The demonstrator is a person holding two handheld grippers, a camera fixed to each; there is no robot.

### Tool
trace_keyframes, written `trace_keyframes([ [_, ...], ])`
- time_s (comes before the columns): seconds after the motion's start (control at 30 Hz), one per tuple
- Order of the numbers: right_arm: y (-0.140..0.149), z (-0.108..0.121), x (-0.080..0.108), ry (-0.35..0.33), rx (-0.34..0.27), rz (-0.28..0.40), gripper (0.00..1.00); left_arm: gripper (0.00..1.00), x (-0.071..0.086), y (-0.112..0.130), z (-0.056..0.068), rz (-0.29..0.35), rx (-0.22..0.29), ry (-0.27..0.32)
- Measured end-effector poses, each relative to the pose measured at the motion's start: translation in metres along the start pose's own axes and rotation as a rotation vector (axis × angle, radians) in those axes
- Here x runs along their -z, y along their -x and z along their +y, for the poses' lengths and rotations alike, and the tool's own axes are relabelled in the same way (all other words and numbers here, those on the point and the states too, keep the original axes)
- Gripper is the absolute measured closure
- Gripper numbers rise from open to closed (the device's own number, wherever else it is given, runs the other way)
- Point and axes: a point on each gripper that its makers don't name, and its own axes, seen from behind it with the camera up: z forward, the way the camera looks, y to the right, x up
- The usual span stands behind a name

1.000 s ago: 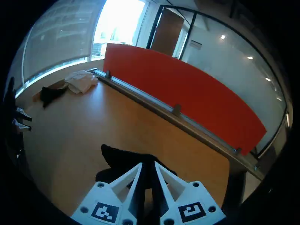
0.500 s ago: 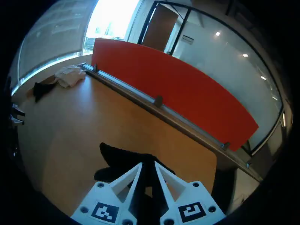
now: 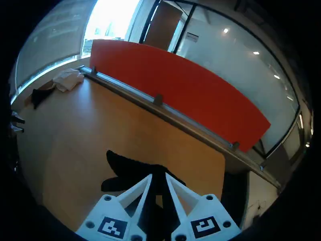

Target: Fold towel

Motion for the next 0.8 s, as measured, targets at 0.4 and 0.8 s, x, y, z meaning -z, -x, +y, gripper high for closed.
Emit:
trace_keyframes([
  [0.4, 0.034, 0.005, 0.022, 0.024, -0.029, -0.026, 0.92, 0.07, -0.002, -0.006, 0.009, 0.004, -0.018, 0.021],
  [0.8, 0.080, -0.004, 0.053, 0.054, -0.072, -0.065, 0.92, 0.07, 0.000, -0.008, 0.010, 0.008, -0.029, 0.038],
])
